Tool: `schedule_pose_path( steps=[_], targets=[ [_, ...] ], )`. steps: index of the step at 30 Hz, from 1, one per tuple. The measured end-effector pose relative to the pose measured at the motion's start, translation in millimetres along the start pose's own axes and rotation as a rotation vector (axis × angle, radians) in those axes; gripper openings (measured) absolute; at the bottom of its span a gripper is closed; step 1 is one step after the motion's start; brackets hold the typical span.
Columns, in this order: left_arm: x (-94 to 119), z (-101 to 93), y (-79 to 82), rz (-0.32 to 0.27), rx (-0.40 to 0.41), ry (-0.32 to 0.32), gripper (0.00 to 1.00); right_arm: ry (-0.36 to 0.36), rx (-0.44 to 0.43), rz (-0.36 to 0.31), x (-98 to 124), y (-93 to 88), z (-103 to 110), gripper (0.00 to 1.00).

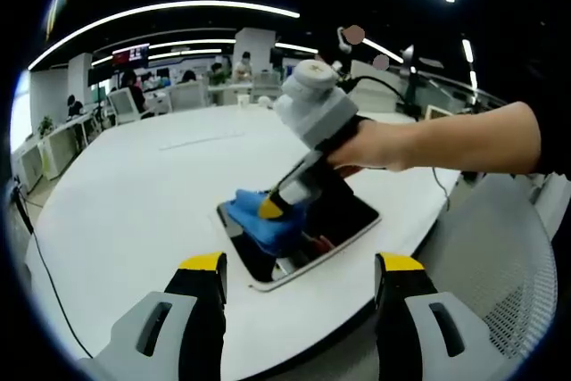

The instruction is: Wipe the mirror surface with the cleaning cloth until all visible marks leave the cleaned area.

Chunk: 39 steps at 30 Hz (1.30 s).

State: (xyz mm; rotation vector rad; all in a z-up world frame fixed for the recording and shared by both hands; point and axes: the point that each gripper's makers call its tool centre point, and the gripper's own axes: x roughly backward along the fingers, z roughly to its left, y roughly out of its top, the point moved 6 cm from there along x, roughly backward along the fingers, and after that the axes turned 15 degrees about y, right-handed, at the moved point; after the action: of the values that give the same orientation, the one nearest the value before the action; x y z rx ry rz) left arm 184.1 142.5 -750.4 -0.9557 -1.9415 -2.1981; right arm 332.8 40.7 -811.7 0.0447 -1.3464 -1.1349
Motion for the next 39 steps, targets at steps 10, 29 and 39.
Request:
schedule_pose_path(
  steps=[10, 29, 39],
  targets=[
    [0, -1.1, -0.5, 0.007, -0.008, -0.001, 0.67, 0.011, -0.003, -0.003, 3, -10.9, 15, 0.04],
    [0, -0.8, -1.2, 0.013, -0.025, 0.006, 0.66, 0.045, 0.045, 0.023, 10, -32.1, 43, 0.04],
    [0, -1.3, -2.0, 0.018, -0.027, 0.003, 0.66, 0.051, 0.070, 0.026, 12, -38.7, 49, 0.04]
  ],
)
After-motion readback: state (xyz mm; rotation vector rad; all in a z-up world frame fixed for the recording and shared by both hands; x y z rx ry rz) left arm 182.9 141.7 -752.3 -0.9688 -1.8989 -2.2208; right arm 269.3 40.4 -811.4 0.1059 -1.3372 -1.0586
